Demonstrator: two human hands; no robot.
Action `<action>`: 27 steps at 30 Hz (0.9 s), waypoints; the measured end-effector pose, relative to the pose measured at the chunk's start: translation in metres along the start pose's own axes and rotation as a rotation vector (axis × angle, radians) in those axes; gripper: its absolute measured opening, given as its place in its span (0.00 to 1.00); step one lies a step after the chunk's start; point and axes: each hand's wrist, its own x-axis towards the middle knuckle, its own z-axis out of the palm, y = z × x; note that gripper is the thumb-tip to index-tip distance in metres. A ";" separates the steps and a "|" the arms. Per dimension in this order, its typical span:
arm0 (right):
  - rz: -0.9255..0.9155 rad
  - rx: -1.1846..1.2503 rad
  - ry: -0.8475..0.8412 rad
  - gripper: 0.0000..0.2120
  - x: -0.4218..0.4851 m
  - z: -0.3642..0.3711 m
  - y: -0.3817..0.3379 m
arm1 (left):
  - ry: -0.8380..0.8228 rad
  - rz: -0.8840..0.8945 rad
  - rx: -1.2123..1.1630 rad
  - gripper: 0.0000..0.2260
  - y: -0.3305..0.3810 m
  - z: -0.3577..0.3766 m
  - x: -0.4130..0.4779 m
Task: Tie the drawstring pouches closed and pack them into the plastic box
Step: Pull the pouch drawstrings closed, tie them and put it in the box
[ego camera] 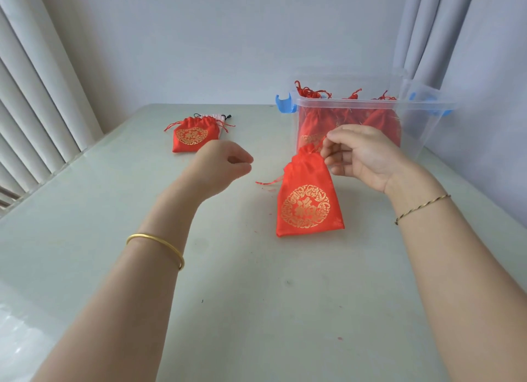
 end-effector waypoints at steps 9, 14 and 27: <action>-0.067 0.229 -0.108 0.13 -0.001 0.003 -0.007 | -0.122 -0.031 0.023 0.17 -0.006 0.011 -0.001; -0.058 0.275 -0.087 0.13 0.000 0.001 -0.006 | -0.176 -0.087 -0.095 0.12 -0.007 0.014 -0.001; -0.054 0.363 -0.138 0.14 0.001 0.001 -0.008 | -0.113 -0.072 -0.143 0.06 -0.009 0.021 -0.001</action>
